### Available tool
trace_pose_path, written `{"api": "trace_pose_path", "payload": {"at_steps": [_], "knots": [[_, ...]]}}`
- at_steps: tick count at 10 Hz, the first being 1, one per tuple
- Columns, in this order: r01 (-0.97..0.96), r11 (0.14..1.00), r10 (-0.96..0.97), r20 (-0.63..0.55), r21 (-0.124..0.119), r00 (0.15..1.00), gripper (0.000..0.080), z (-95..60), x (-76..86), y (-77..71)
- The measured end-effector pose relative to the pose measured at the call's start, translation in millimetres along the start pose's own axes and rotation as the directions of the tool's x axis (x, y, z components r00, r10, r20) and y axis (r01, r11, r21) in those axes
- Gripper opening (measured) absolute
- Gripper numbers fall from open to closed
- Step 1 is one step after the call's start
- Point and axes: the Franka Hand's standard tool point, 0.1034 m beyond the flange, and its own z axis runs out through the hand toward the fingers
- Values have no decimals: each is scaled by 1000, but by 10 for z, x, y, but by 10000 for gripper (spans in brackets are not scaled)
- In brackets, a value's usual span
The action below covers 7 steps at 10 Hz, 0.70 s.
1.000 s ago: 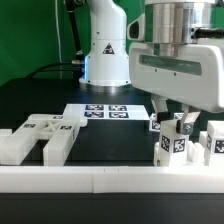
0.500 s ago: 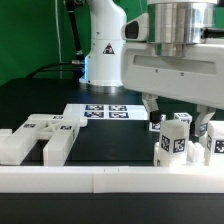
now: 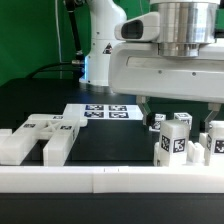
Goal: Assemble chair
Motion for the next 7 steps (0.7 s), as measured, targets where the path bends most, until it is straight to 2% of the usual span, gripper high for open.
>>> {"api": "trace_pose_path", "payload": {"at_steps": [3,7], "knots": [[203,979,-203,-3,-2,979,649,-13,19,12],[466,885,-466,-1,-7,885,649,-11,36,49]]}}
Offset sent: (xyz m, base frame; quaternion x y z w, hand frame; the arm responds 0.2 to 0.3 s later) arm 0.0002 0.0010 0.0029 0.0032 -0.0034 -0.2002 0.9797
